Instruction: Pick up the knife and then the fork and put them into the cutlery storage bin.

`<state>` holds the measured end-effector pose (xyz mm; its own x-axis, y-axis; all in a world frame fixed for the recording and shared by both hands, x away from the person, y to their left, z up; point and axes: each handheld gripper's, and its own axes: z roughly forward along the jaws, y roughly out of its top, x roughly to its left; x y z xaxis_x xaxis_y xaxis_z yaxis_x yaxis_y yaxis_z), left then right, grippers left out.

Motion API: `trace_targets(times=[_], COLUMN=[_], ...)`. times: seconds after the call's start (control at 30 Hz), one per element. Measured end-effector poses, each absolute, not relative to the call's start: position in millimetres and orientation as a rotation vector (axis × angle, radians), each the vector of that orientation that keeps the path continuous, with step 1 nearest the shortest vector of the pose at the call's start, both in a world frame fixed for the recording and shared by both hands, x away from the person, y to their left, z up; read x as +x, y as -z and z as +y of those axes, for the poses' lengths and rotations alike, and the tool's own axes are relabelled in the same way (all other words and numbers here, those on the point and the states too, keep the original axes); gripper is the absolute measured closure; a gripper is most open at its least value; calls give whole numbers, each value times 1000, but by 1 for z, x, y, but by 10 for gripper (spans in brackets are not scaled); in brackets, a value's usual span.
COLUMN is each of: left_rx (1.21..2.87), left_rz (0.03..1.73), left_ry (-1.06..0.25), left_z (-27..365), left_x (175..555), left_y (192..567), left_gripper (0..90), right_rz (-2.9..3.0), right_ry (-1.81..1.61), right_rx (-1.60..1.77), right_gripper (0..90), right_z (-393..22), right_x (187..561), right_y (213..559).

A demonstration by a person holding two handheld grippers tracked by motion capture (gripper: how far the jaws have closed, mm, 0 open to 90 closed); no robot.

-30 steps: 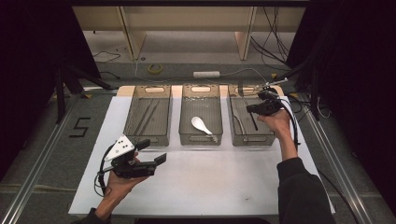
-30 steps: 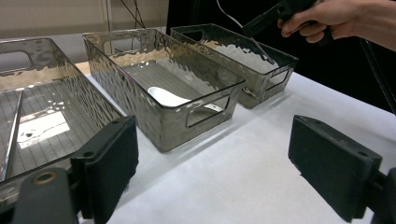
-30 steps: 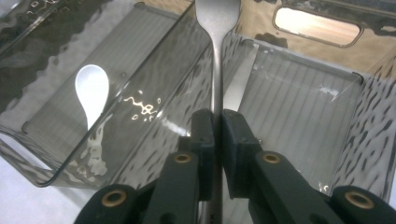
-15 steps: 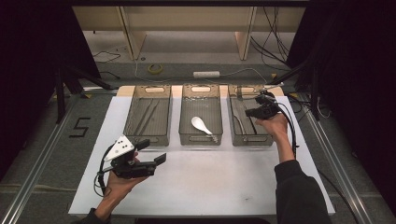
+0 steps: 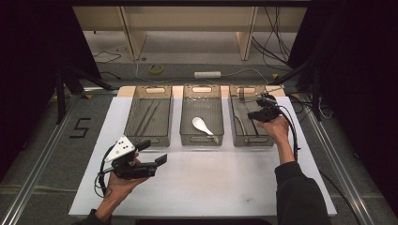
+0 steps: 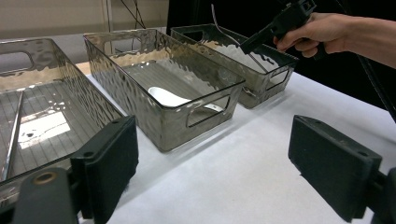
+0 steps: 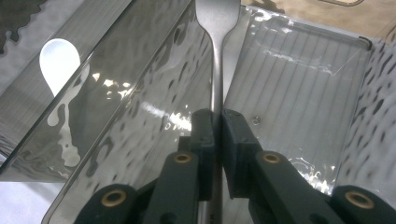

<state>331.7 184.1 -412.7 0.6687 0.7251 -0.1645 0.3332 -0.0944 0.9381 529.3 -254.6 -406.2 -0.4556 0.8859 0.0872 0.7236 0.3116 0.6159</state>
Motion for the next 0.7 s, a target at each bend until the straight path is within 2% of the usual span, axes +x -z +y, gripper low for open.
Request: trace_targets(times=[0.7], left_rx=[1697], left_rz=[862], left_ry=[-410], left_z=[184], left_x=[331], left_y=[413], left_gripper=[157], right_rz=[2333], right_ry=[-823], right_rx=[1491], right_gripper=[842], right_z=[-248], right_x=[531], right_y=[419])
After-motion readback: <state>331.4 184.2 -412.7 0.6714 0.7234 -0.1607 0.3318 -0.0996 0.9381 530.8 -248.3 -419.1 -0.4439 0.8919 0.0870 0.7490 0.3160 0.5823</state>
